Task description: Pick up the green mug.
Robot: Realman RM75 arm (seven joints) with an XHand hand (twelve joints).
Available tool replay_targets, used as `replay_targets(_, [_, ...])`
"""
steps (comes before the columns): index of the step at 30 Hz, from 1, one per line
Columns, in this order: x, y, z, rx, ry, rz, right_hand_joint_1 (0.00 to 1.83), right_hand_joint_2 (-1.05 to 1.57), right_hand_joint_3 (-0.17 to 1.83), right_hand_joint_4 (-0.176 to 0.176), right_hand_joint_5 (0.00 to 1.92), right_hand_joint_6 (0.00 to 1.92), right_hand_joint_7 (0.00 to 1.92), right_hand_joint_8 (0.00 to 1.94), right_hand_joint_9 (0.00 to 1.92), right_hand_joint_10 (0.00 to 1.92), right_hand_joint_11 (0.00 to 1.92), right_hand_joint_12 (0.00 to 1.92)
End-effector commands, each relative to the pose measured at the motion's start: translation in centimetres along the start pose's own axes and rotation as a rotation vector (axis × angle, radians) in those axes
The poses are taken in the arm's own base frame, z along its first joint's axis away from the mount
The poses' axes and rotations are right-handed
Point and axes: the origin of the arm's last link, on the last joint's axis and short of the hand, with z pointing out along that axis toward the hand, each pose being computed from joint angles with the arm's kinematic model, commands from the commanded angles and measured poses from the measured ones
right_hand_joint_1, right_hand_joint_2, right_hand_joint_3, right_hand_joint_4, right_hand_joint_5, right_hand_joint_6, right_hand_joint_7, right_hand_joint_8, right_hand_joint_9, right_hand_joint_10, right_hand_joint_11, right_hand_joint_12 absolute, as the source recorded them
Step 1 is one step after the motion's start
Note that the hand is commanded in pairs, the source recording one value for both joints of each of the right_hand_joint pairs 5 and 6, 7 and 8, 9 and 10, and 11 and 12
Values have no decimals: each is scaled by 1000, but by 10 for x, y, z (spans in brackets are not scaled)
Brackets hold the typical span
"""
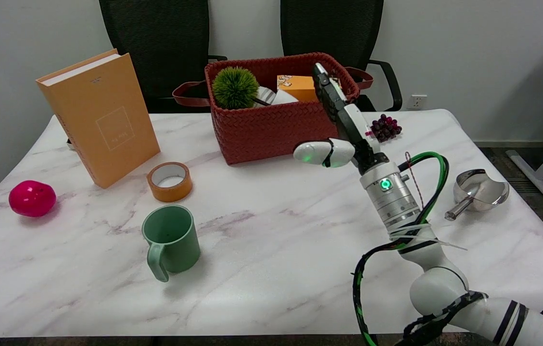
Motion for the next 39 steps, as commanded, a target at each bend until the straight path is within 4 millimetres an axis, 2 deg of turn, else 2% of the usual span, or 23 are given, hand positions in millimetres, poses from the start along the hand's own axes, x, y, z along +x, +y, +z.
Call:
replay_targets(1, [-21, 2, -4, -76, -164, 131, 687, 125, -111, 0, 0, 0, 0, 0, 0, 0, 0, 0])
replay_targets(6, [-39, -4, 4, -90, -219, 147, 702, 89, -102, 0, 0, 0, 0, 0, 0, 0, 0, 0])
replay_targets(12, [-54, -12, 24, -64, -258, 134, 714, 64, -92, 0, 0, 0, 0, 0, 0, 0, 0, 0])
replay_targets(24, [-87, -7, 42, -107, -359, 179, 681, -57, -59, 0, 0, 0, 33, 33, 0, 0, 52, 52])
replay_targets(31, [-111, 9, 37, -172, -408, 218, 671, -42, -140, 0, 0, 0, 84, 84, 0, 0, 85, 85])
replay_targets(39, [-126, 16, 39, -209, -451, 194, 676, -53, -138, 0, 0, 0, 97, 97, 0, 0, 89, 89])
